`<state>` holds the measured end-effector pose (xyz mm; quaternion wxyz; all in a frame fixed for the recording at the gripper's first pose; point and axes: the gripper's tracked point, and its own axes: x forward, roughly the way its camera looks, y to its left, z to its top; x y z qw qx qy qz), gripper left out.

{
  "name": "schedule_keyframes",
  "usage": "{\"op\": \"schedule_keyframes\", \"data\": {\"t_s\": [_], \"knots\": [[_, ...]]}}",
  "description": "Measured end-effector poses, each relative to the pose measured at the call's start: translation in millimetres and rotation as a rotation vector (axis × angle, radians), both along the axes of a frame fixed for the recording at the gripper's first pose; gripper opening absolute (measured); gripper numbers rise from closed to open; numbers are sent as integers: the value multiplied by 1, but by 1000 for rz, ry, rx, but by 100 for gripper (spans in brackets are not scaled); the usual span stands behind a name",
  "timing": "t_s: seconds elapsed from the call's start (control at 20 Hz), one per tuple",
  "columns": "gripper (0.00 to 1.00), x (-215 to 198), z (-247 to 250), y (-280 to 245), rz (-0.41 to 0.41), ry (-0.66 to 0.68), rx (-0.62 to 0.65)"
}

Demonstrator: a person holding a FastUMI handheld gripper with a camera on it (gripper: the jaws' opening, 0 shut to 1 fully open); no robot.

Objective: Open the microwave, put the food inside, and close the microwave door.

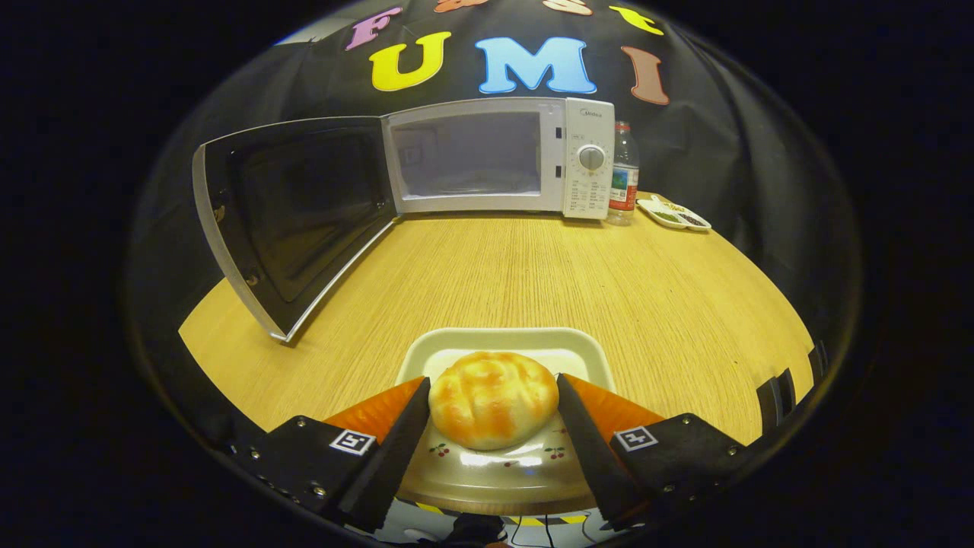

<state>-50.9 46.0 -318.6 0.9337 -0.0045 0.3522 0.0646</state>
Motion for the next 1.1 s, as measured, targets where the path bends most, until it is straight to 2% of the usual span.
{"op": "schedule_keyframes", "data": {"t_s": [0.1, 0.25, 0.6, 1.1], "knots": [[98, 0, 1, 0, -1, 14, 8], [81, 3, 2, 0, 18, 29, 9], [80, 43, 47, 2, 16, -48, 59], [80, 155, 108, 13, 28, -192, 111]]}}
